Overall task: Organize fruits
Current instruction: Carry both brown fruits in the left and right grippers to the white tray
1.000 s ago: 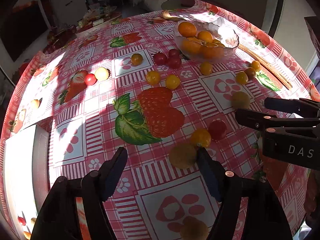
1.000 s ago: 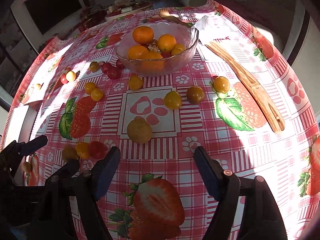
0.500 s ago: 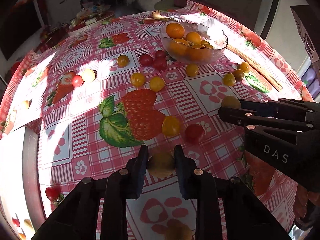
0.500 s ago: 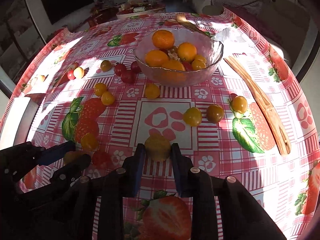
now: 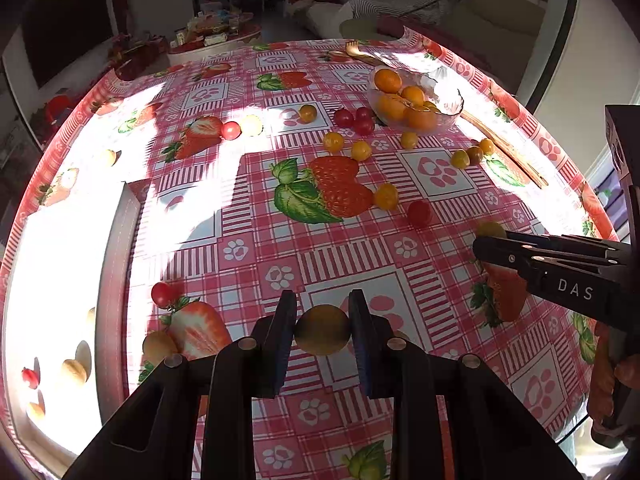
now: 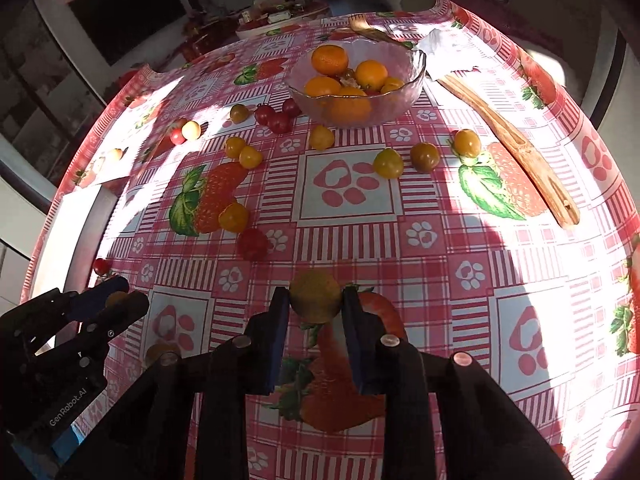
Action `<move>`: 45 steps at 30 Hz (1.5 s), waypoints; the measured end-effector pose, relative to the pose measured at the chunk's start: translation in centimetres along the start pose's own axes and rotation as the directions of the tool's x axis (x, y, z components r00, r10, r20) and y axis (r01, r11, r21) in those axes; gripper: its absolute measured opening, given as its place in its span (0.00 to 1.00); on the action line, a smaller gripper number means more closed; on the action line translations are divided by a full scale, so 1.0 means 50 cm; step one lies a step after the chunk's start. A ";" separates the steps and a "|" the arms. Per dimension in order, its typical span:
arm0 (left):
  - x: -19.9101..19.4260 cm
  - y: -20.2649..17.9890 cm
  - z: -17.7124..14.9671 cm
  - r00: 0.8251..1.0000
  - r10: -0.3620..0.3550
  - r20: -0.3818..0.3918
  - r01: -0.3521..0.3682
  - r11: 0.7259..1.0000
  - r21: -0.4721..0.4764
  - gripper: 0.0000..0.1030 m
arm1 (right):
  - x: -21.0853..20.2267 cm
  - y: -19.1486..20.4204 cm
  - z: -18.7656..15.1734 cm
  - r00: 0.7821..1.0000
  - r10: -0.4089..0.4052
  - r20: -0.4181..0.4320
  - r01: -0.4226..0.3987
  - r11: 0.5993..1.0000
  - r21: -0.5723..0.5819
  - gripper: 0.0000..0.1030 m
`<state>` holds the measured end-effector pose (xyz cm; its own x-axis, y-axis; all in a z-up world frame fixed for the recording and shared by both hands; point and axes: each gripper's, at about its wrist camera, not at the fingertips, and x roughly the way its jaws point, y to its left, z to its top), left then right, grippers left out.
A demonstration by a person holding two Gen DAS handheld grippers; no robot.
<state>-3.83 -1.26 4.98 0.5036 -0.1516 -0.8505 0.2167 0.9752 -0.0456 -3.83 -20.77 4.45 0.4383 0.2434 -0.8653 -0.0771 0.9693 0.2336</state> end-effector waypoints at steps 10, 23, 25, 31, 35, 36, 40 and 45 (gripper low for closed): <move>-0.063 0.069 -0.061 0.998 0.064 0.021 -0.063 0.997 -0.048 0.28 | -0.025 0.059 -0.031 1.000 0.019 -0.010 -0.019 0.999 -0.036 0.29; -0.115 0.166 -0.116 0.993 0.107 0.057 -0.099 0.986 -0.134 0.28 | -0.030 0.183 -0.043 0.999 0.041 -0.027 -0.044 0.990 -0.137 0.29; -0.119 0.188 -0.124 0.991 0.119 0.059 -0.109 0.982 -0.155 0.28 | -0.025 0.207 -0.042 0.998 0.049 -0.035 -0.054 0.987 -0.152 0.29; -0.136 0.262 -0.149 0.983 0.175 0.062 -0.157 0.962 -0.222 0.28 | -0.012 0.291 -0.038 0.995 0.080 -0.057 -0.090 0.973 -0.211 0.29; -0.143 0.311 -0.171 0.973 0.227 0.051 -0.207 0.944 -0.256 0.28 | -0.002 0.354 -0.029 0.991 0.110 -0.073 -0.125 0.960 -0.252 0.29; -0.143 0.326 -0.179 0.971 0.237 0.043 -0.217 0.938 -0.271 0.28 | 0.002 0.370 -0.027 0.990 0.117 -0.077 -0.134 0.956 -0.262 0.29; -0.135 0.373 -0.201 0.965 0.263 0.010 -0.246 0.915 -0.321 0.28 | 0.020 0.436 -0.014 0.984 0.149 -0.098 -0.172 0.938 -0.300 0.29; -0.118 0.401 -0.217 0.960 0.279 -0.016 -0.267 0.899 -0.348 0.28 | 0.054 0.514 0.002 0.974 0.184 -0.135 -0.219 0.918 -0.329 0.29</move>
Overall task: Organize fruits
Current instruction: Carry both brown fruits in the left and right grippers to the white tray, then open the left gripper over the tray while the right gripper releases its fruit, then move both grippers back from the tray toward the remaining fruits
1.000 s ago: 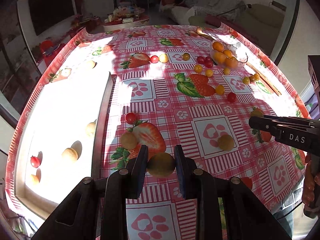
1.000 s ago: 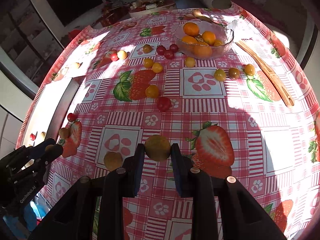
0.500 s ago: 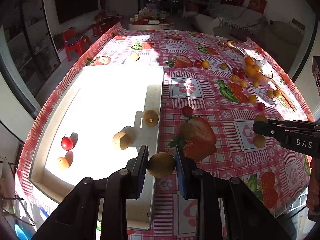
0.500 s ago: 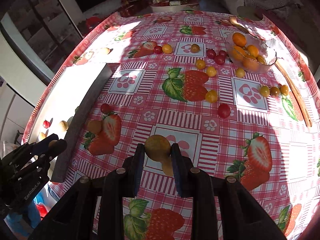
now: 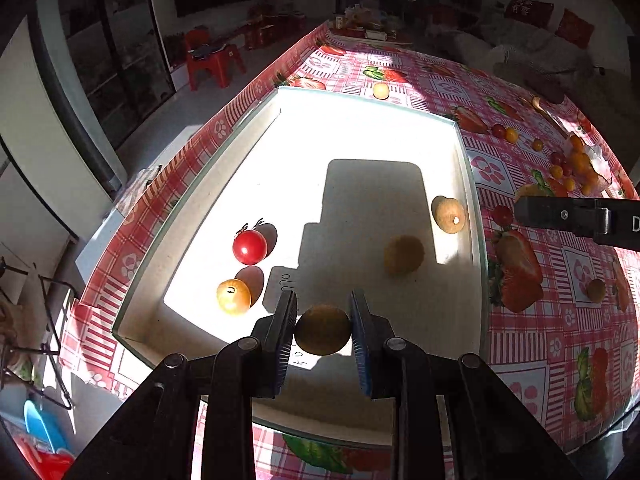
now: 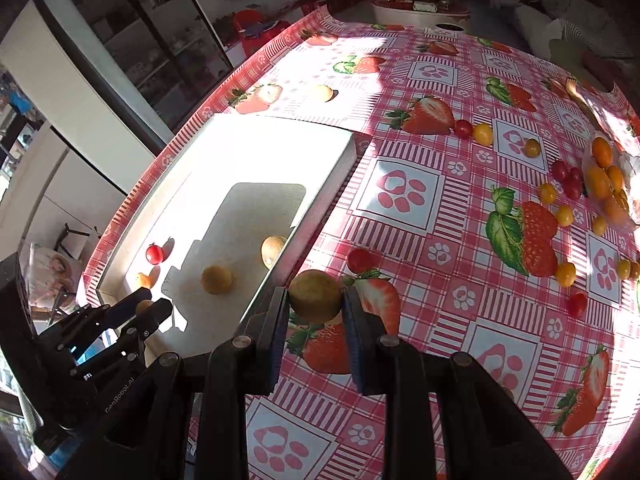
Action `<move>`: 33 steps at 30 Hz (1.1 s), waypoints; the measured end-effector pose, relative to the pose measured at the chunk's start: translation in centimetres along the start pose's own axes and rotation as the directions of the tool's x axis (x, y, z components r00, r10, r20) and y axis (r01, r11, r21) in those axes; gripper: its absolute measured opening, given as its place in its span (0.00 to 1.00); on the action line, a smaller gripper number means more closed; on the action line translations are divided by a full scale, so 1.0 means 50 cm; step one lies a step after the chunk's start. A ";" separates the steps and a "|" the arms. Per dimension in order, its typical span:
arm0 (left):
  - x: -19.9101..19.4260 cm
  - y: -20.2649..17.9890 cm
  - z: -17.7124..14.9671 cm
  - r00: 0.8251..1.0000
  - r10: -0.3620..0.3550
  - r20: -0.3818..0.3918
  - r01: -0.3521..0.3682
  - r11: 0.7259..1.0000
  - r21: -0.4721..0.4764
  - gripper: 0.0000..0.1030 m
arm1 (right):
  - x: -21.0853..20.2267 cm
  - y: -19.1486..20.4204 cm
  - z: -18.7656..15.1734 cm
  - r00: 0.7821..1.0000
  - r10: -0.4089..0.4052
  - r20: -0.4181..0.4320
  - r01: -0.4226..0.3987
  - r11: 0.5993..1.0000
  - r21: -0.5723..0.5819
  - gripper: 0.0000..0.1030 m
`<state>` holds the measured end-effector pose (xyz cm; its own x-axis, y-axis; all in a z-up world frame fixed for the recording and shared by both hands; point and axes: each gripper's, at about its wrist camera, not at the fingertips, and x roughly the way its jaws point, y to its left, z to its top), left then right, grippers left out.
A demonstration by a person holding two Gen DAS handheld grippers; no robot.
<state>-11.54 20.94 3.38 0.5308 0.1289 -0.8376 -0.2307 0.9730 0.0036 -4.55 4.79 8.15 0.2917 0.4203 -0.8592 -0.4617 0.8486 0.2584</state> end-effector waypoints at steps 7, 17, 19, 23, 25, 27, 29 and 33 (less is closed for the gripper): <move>0.029 0.007 -0.001 1.000 0.008 -0.023 -0.008 1.000 0.001 0.28 | 0.070 0.066 0.052 1.000 0.006 -0.029 -0.008 0.998 -0.068 0.29; 0.043 -0.003 0.006 1.000 0.021 -0.018 -0.021 0.999 0.031 0.28 | 0.166 0.099 0.088 0.994 -0.026 -0.102 0.016 0.995 -0.096 0.29; 0.043 -0.004 0.007 1.000 0.026 -0.014 -0.025 0.999 0.040 0.29 | 0.175 0.106 0.090 0.993 -0.032 -0.111 0.020 0.994 -0.105 0.29; 0.032 -0.006 0.002 0.998 0.054 0.024 -0.055 0.997 0.048 0.79 | 0.185 0.117 0.090 0.992 -0.034 -0.124 0.019 0.993 -0.118 0.37; 0.025 -0.009 -0.001 0.997 0.065 0.040 -0.067 0.996 0.064 0.79 | 0.188 0.122 0.094 0.991 -0.029 -0.127 0.013 0.992 -0.122 0.49; 0.025 -0.009 -0.003 0.997 0.068 0.030 -0.070 0.995 0.065 0.79 | 0.188 0.125 0.099 0.992 -0.037 -0.123 0.022 0.992 -0.123 0.61; 0.021 -0.007 -0.006 0.998 0.060 0.028 -0.062 0.996 0.064 0.79 | 0.181 0.124 0.104 0.993 -0.022 -0.117 0.009 0.994 -0.112 0.66; 0.007 -0.010 -0.015 0.998 0.057 0.027 -0.059 0.996 0.066 0.79 | 0.141 0.112 0.114 0.997 0.029 -0.071 -0.033 0.998 -0.056 0.81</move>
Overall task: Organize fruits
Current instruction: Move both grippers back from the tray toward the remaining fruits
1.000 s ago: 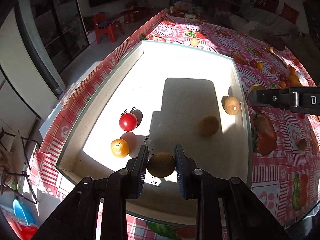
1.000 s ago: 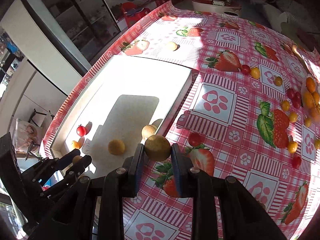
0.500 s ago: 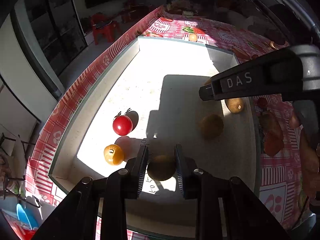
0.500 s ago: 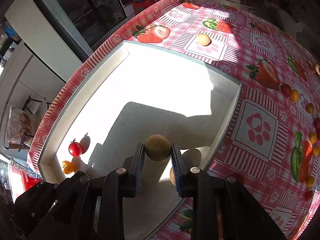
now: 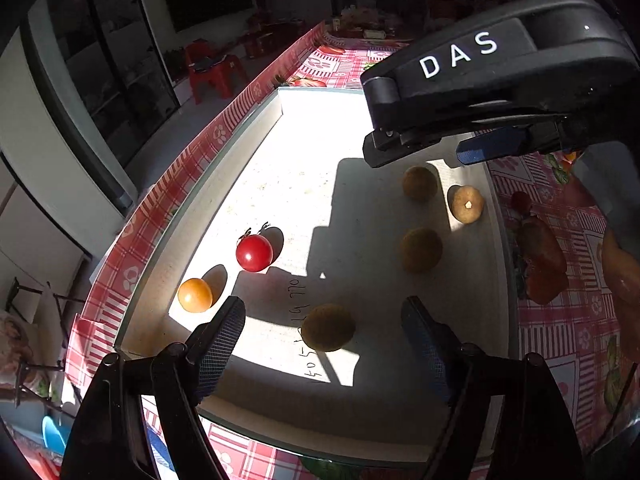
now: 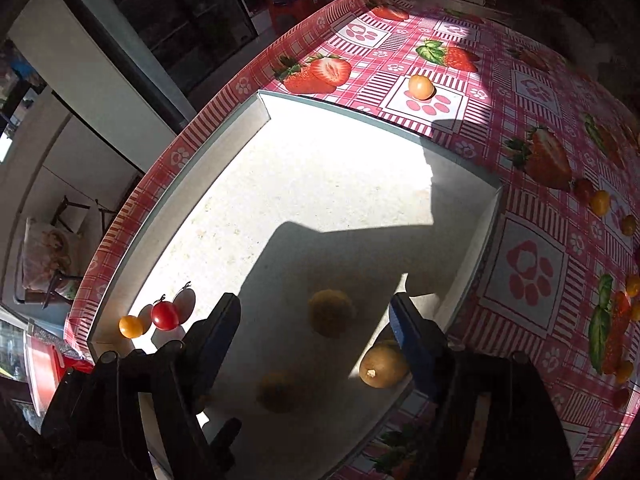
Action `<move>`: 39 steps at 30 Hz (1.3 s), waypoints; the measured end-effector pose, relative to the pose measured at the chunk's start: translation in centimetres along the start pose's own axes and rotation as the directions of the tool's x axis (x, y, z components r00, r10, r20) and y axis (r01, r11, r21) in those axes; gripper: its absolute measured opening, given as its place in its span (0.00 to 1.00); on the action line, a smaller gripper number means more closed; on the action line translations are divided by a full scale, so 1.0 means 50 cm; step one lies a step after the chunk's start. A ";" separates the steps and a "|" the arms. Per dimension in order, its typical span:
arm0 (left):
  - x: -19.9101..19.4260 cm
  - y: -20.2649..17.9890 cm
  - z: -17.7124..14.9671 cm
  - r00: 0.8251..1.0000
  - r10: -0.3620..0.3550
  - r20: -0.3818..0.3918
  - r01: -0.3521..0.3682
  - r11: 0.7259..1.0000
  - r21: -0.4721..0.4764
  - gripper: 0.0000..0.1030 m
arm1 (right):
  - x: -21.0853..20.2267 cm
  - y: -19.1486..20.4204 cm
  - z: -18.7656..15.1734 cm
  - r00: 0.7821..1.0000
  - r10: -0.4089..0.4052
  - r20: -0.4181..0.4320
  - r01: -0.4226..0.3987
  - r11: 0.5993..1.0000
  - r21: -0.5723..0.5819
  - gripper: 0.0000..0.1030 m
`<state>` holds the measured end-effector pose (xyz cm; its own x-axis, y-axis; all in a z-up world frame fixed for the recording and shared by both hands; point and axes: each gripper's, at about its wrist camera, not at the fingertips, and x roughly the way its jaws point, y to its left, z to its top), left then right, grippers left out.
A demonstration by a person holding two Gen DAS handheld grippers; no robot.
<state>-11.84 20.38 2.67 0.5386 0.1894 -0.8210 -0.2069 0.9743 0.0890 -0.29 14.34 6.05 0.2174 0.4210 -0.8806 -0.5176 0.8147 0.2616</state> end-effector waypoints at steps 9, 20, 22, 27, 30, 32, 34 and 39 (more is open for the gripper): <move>-0.031 -0.031 -0.018 1.000 -0.008 -0.003 0.008 1.000 0.018 0.79 | -0.090 -0.073 -0.055 0.998 0.000 0.069 -0.007 0.995 0.095 0.81; -0.073 -0.124 -0.008 0.998 -0.057 0.012 0.056 0.994 0.091 0.79 | -0.171 -0.246 -0.187 0.992 -0.095 0.077 0.074 0.967 0.246 0.81; -0.081 -0.141 -0.002 0.997 -0.075 0.016 0.073 0.992 0.102 0.79 | -0.184 -0.281 -0.210 0.990 -0.120 0.073 0.096 0.957 0.273 0.81; -0.091 -0.200 0.010 0.993 -0.114 0.016 0.110 0.980 0.166 0.79 | -0.213 -0.367 -0.268 0.982 -0.175 0.066 0.141 0.926 0.349 0.81; -0.091 -0.249 0.008 0.989 -0.145 -0.004 0.142 0.969 0.202 0.79 | -0.226 -0.411 -0.296 0.978 -0.200 0.059 0.162 0.906 0.392 0.81; -0.089 -0.278 0.004 0.985 -0.169 -0.022 0.169 0.961 0.218 0.79 | -0.233 -0.437 -0.311 0.975 -0.214 0.056 0.173 0.894 0.413 0.81; -0.083 -0.314 0.004 0.980 -0.197 -0.042 0.201 0.952 0.230 0.79 | -0.240 -0.458 -0.320 0.973 -0.224 0.054 0.181 0.887 0.426 0.81; -0.075 -0.389 0.008 0.962 -0.262 -0.075 0.273 0.931 0.242 0.79 | -0.252 -0.492 -0.332 0.968 -0.245 0.057 0.197 0.880 0.433 0.81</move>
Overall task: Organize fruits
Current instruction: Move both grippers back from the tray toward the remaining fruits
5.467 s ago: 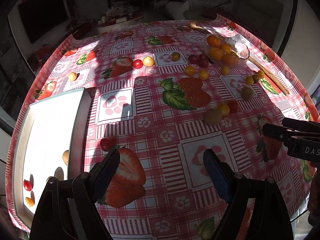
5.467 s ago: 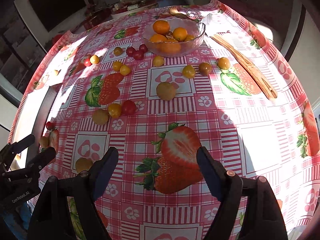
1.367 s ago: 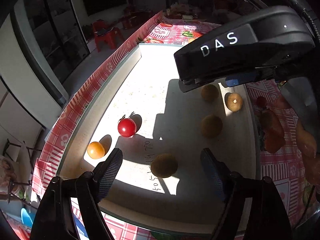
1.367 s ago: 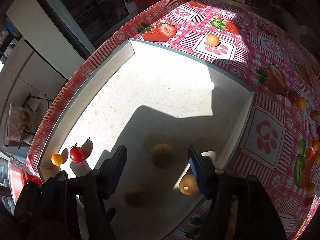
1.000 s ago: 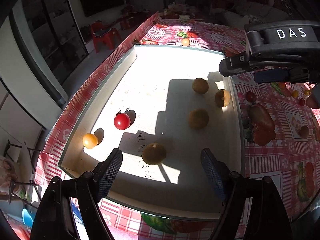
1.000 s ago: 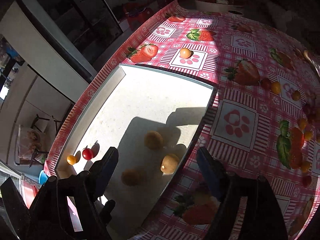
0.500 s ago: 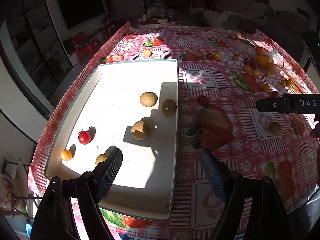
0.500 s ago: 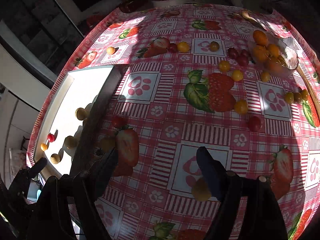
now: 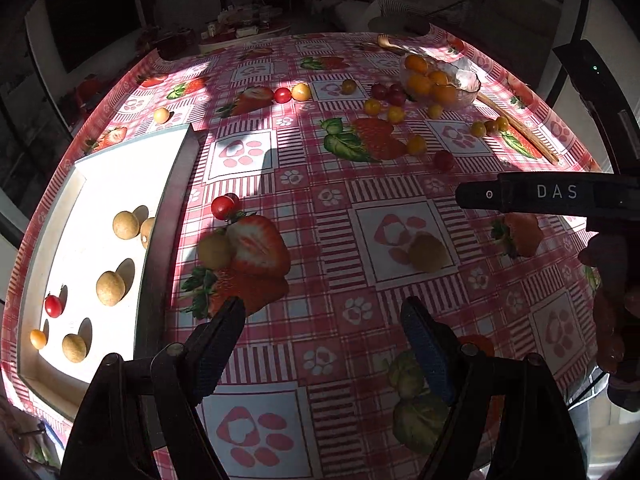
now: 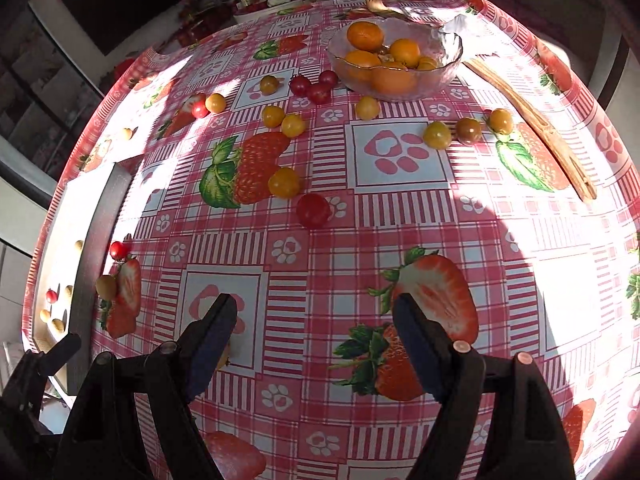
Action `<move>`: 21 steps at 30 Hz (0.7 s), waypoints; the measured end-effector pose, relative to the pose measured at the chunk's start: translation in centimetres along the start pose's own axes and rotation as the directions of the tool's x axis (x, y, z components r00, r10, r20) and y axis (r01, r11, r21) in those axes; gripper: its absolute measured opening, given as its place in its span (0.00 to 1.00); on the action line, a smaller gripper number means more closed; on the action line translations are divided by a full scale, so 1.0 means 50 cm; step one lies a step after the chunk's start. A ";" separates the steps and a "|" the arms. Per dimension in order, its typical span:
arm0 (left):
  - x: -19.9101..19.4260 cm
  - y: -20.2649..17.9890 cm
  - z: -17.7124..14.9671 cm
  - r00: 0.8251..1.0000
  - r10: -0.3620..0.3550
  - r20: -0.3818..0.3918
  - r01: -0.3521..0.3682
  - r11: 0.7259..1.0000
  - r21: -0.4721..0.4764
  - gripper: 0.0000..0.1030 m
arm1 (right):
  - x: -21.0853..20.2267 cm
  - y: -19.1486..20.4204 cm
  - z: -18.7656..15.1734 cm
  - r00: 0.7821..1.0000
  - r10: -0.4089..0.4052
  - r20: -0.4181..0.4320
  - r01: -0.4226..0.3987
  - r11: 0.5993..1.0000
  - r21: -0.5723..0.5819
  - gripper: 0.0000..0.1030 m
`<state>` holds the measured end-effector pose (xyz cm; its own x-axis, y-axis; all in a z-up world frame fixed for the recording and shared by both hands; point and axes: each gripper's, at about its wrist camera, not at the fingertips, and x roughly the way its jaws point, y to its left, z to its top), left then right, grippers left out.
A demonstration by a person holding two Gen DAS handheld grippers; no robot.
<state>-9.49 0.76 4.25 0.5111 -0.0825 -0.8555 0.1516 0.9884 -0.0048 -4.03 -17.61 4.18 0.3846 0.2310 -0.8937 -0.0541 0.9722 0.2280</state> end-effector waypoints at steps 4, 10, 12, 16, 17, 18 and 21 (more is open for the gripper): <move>0.021 -0.038 0.022 1.000 -0.030 0.000 0.030 1.000 0.004 0.79 | 0.005 -0.013 0.013 1.000 -0.003 0.008 0.003 1.000 -0.014 0.81; 0.044 -0.071 0.044 0.999 -0.042 0.011 0.041 0.999 0.016 0.79 | 0.018 -0.017 0.042 1.000 0.003 0.019 -0.002 0.999 -0.038 0.81; 0.055 -0.079 0.048 0.999 -0.039 0.006 0.039 0.999 0.022 0.79 | 0.026 -0.015 0.050 1.000 0.011 0.019 -0.010 0.999 -0.047 0.79; 0.078 -0.090 0.053 0.999 -0.033 -0.011 0.033 0.999 0.033 0.79 | 0.044 -0.006 0.064 1.000 0.025 0.010 -0.024 0.997 -0.069 0.73; 0.082 -0.091 0.054 0.999 -0.030 -0.014 0.031 0.999 0.034 0.79 | 0.047 -0.002 0.066 1.000 0.019 0.014 -0.017 0.997 -0.078 0.73; 0.086 -0.093 0.054 0.999 -0.032 -0.017 0.032 0.999 0.033 0.79 | 0.050 0.002 0.070 1.000 0.016 0.016 -0.015 0.996 -0.089 0.73; 0.096 -0.098 0.053 0.999 -0.030 -0.028 0.031 0.999 0.033 0.65 | 0.057 0.012 0.078 1.000 0.008 0.021 -0.005 0.994 -0.108 0.69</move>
<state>-5.55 -4.83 1.53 0.4823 -0.1081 -0.8693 0.1948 0.9807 -0.0139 0.65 -16.51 3.27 0.4033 0.2375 -0.8837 -0.1554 0.9695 0.1897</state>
